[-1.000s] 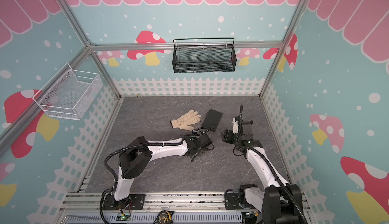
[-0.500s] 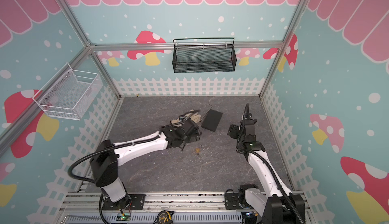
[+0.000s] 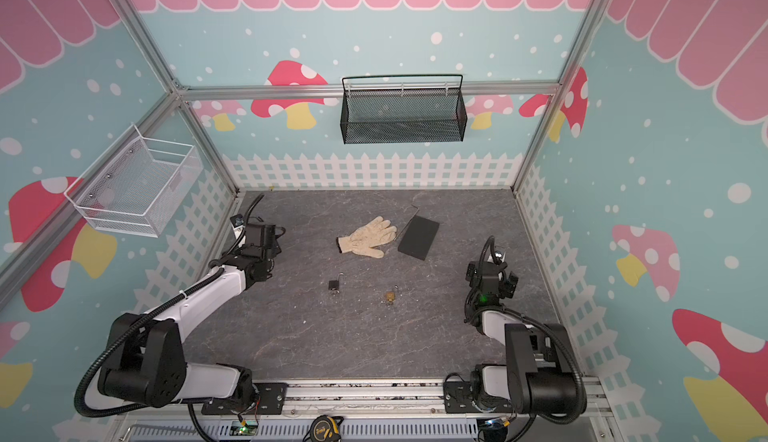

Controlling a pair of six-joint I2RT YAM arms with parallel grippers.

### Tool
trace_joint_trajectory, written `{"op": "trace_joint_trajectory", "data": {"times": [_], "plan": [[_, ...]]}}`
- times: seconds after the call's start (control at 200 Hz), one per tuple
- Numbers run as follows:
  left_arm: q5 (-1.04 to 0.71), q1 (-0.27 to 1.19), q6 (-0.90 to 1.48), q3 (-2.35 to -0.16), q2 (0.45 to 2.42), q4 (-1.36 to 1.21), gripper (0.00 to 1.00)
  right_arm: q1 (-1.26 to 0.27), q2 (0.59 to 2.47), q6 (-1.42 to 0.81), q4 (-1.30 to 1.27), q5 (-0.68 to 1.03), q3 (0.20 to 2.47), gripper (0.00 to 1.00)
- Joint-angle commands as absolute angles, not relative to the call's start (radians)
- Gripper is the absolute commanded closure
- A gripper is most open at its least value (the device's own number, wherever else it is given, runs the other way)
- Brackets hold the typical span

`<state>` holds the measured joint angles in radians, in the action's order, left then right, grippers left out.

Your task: Unlock with the key

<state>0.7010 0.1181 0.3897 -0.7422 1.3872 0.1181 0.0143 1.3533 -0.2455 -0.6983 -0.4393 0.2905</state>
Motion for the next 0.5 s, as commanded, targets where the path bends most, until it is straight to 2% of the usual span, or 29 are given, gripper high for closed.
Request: {"op": "trace_joint_trajectory", "data": {"times": [0.0, 0.075, 0.14, 0.225, 0.275, 0.345, 0.395, 0.44, 0.495], "plan": [[0.615, 0.09, 0.221, -0.555, 1.362, -0.379, 0.01, 0.036, 1.38, -0.152, -1.062, -0.304, 0.252, 0.02], [0.573, 0.088, 0.144, -0.451, 1.401, -0.638, 0.0, 0.037, 1.422, -0.118, -1.165, -0.243, 0.224, 0.02], [0.482, 0.08, 0.107, -0.419, 1.429, -0.739, 0.0, 0.037, 1.432, -0.075, -1.219, -0.138, 0.199, 0.02], [0.386, 0.078, 0.072, -0.377, 1.502, -0.887, 0.0, 0.035, 1.541, -0.024, -1.468, -0.047, 0.139, 0.02], [0.345, 0.079, 0.037, -0.357, 1.56, -0.998, 0.0, 0.033, 1.495, -0.032, -1.314, -0.056, 0.176, 0.02], [0.325, 0.071, 0.061, -0.402, 1.522, -0.838, 0.0, 0.014, 1.533, -0.021, -1.336, -0.101, 0.197, 0.02], [0.284, 0.057, 0.053, -0.386, 1.554, -0.923, 0.0, 0.011, 1.51, -0.025, -1.272, -0.11, 0.209, 0.02], [0.28, 0.056, 0.066, -0.398, 1.529, -0.856, 0.0, 0.009, 1.528, -0.016, -1.347, -0.103, 0.191, 0.02], [0.283, 0.056, 0.057, -0.388, 1.542, -0.904, 0.0, 0.009, 1.512, -0.02, -1.278, -0.103, 0.209, 0.02]]}}
